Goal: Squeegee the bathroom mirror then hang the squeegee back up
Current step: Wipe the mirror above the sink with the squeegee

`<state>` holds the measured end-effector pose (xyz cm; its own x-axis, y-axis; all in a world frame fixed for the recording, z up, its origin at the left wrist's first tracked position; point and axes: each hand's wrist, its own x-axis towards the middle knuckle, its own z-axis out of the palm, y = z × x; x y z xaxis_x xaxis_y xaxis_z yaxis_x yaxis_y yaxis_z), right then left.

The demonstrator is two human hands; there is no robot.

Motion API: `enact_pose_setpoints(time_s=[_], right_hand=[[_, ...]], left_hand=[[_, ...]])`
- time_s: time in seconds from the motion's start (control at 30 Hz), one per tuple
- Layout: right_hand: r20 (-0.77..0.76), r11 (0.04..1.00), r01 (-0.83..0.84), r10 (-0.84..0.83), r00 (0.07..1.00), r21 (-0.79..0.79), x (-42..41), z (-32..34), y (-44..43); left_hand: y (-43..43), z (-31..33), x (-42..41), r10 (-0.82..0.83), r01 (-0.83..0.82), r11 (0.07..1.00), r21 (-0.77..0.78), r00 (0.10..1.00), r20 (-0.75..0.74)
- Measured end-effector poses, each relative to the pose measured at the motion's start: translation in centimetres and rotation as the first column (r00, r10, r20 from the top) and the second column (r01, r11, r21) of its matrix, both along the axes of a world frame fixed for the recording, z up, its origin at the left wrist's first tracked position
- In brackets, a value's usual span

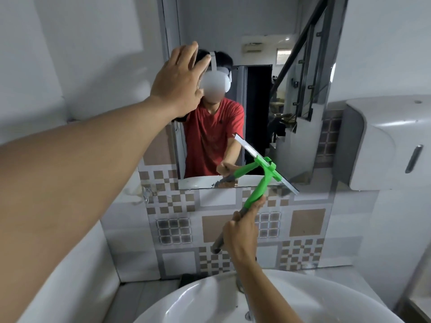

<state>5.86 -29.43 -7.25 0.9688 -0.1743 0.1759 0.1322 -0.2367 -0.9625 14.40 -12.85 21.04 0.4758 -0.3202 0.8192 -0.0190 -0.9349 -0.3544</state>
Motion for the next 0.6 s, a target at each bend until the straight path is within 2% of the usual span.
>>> enact_pose_setpoints(time_s=[0.17, 0.27, 0.4, 0.6], right_hand=[[0.009, 0.993, -0.111, 0.111, 0.994, 0.03, -1.1, -0.9, 4.9], [0.033, 0.985, -0.168, 0.17, 0.985, -0.04, -1.9, -1.5, 7.1], [0.065, 0.979, -0.159, 0.168, 0.984, -0.126, -1.9, -2.6, 7.4], [-0.058, 0.925, -0.188, 0.179, 0.982, -0.33, -2.8, -4.8, 6.0]], left_hand=[[0.4, -0.1, 0.6, -0.002, 0.002, 1.0, 0.004, 1.0, 0.019], [0.4, 0.1, 0.7, 0.0, 0.0, 1.0, 0.007, 1.0, 0.015], [0.4, -0.6, 0.4, 0.041, -0.041, 0.999, 0.01, 0.999, 0.011], [0.9, -4.1, 0.2, 0.06, -0.06, 0.998, -0.035, 0.998, 0.004]])
